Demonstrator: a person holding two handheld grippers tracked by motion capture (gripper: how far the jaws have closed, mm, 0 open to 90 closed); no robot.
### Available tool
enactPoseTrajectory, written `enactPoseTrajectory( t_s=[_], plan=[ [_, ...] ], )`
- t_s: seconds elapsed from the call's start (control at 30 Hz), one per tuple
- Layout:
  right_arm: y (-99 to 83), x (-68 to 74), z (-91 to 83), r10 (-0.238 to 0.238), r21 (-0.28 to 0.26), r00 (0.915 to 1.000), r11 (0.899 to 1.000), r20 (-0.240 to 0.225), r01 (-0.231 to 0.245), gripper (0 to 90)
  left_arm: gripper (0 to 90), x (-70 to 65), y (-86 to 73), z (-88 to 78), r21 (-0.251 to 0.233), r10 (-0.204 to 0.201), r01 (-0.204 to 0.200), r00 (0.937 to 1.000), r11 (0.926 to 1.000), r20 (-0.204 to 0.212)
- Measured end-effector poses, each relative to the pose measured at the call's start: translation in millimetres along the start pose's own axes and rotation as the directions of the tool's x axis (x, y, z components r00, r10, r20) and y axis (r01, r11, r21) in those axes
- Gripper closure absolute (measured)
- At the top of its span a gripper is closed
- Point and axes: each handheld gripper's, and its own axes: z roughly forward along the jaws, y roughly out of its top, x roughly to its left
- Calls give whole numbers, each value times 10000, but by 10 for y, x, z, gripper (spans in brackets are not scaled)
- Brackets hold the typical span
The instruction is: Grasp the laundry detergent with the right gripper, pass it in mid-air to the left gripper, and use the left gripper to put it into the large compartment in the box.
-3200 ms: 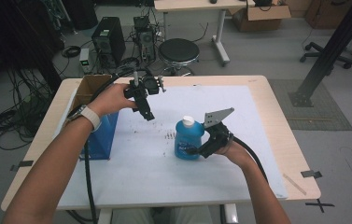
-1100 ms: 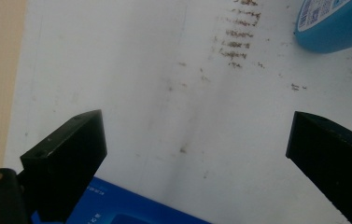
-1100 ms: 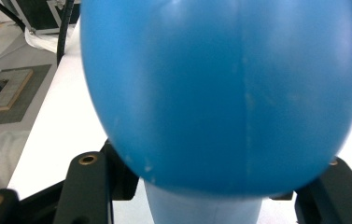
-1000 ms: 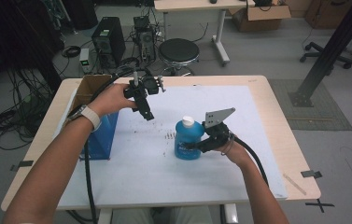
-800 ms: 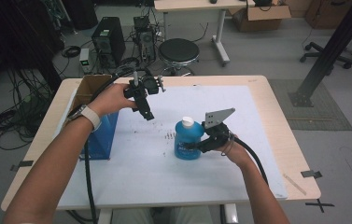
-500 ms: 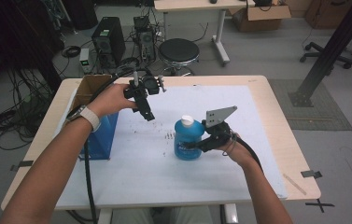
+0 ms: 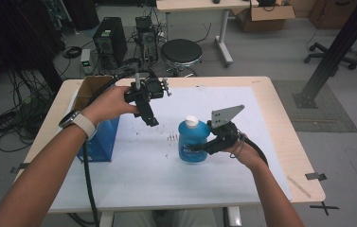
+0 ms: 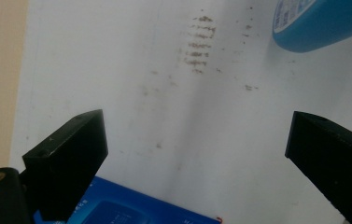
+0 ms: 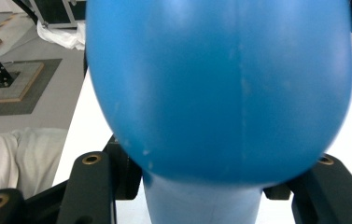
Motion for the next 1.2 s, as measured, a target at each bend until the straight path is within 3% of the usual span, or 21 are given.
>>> enactPoseTrajectory(
  t_s=[0.2, 0.53, 0.93, 1.2],
  plan=[
    [68, 60, -10, -3, 107, 9999, 9999, -109, 5, 442, 62, -224, 19, -167, -42, 325, -325, 9995, 9995, 63],
    [186, 118, 13, -128, 149, 9995, 9998, -283, 132, 442, 61, -432, 46, -354, -216, 670, -663, 9972, 9976, 345],
    [288, 122, 116, -322, 100, 9981, 9994, -520, 328, 442, 62, -564, 80, -573, -648, 1195, -1138, 9886, 9914, 921],
    [379, 139, 203, -505, 235, 9966, 9984, -652, 522, 443, 61, -624, 127, -581, -651, 1456, -1381, 9810, 9883, 1282]
  ],
)
